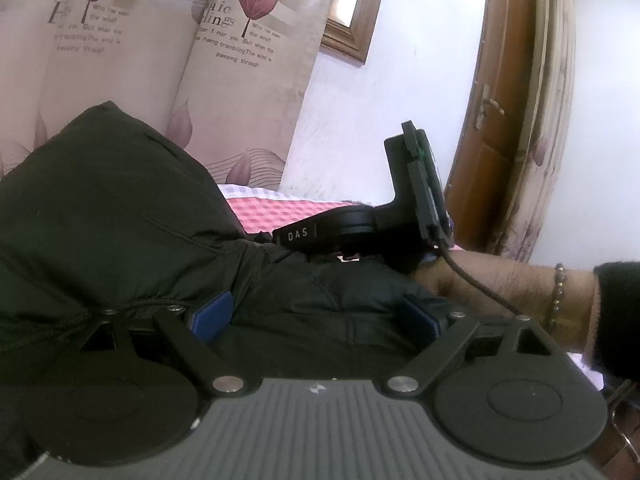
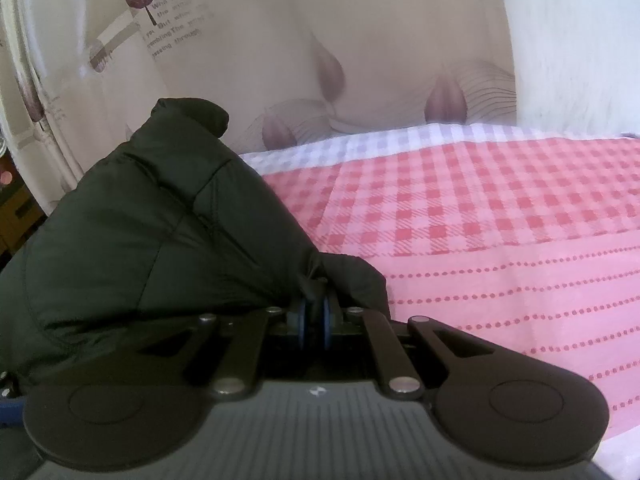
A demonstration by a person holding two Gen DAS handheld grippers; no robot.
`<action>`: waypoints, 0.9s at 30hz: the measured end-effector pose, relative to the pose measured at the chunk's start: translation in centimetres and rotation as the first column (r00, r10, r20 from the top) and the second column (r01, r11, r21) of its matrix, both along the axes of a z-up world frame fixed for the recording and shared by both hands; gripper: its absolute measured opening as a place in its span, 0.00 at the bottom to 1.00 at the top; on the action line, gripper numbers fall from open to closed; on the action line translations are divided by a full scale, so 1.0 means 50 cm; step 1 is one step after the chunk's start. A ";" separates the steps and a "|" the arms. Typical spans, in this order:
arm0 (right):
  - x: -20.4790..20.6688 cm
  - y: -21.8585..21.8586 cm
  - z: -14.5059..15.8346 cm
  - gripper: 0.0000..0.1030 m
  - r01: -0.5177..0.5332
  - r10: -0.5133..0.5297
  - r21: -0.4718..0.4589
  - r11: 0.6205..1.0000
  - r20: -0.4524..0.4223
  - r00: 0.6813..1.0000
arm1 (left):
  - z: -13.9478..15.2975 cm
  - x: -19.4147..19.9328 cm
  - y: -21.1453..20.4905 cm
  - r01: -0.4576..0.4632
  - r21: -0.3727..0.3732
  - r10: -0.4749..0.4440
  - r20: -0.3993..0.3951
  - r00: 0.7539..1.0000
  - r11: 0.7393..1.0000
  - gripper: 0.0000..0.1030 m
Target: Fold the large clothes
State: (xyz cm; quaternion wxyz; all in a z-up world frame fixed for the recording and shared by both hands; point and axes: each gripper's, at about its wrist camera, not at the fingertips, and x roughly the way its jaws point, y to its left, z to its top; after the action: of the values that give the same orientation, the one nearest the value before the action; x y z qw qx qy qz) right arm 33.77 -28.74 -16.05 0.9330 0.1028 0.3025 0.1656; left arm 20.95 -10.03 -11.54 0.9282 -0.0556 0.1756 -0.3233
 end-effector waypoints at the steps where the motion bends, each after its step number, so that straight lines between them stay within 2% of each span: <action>1: 0.001 -0.001 0.001 0.06 0.004 -0.004 0.005 1.000 -0.006 1.000 | 0.000 -0.001 -0.001 -0.001 0.002 0.001 0.001 1.000 1.000 0.87; 3: 0.006 -0.011 0.006 0.08 0.020 -0.018 0.048 0.999 -0.036 0.999 | 0.000 -0.001 -0.003 -0.005 0.009 0.005 0.003 1.000 1.000 0.87; 4: 0.005 -0.019 0.012 0.14 0.038 -0.034 0.077 0.996 -0.048 0.998 | 0.000 -0.002 -0.004 -0.008 0.014 0.008 0.003 1.000 1.000 0.87; 6: -0.012 -0.036 0.034 0.29 0.089 -0.084 0.092 0.992 -0.051 0.995 | 0.002 -0.003 -0.005 -0.013 0.024 0.013 0.006 1.000 1.000 0.88; 8: -0.054 -0.068 0.064 0.57 0.144 -0.144 0.140 0.980 -0.007 0.990 | 0.003 -0.004 -0.005 -0.016 0.031 0.016 0.010 1.000 0.999 0.89; 9: -0.082 -0.087 0.078 0.62 0.146 -0.151 0.179 0.973 0.015 0.988 | 0.004 -0.004 -0.005 -0.015 0.033 0.014 0.010 1.000 0.999 0.89; 11: -0.134 -0.114 0.097 0.81 0.150 -0.159 0.230 0.962 0.020 0.987 | 0.006 -0.005 -0.007 -0.016 0.038 0.016 0.013 1.000 0.999 0.90; 12: -0.162 -0.124 0.103 0.85 0.150 -0.158 0.253 0.956 0.010 0.987 | 0.007 -0.006 -0.008 -0.018 0.042 0.018 0.016 1.000 0.999 0.90; 14: -0.202 -0.133 0.108 0.88 0.117 -0.121 0.277 0.954 -0.003 0.993 | 0.009 -0.007 -0.009 -0.020 0.048 0.019 0.019 1.000 0.999 0.91; 18: -0.245 -0.103 0.094 0.90 0.063 -0.047 0.215 0.975 -0.078 0.996 | 0.006 -0.009 -0.013 -0.026 0.055 0.024 0.025 0.999 0.998 0.91; 20: -0.250 -0.085 0.081 0.91 0.048 -0.026 0.199 0.979 -0.110 0.994 | 0.004 -0.012 -0.015 -0.028 0.061 0.026 0.033 0.999 0.998 0.91; 24: -0.247 -0.066 0.053 0.91 0.056 -0.023 0.225 0.973 -0.150 0.988 | 0.006 -0.022 -0.016 -0.020 0.061 0.017 0.049 0.999 0.998 0.97; 25: -0.245 -0.063 0.048 0.94 0.058 -0.023 0.224 0.973 -0.153 0.988 | 0.009 -0.031 -0.013 -0.010 0.056 0.007 0.051 0.999 0.998 1.00; 27: -0.232 -0.061 0.036 0.97 0.065 -0.026 0.228 0.972 -0.170 0.985 | 0.024 -0.050 0.009 -0.002 0.026 0.001 0.045 0.999 1.000 1.00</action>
State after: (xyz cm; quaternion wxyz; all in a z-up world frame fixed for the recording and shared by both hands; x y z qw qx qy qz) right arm 22.15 -31.77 -14.22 0.8897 0.2316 0.3553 0.1692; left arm 18.46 -9.58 -10.32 0.9328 -0.0365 0.1588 -0.3213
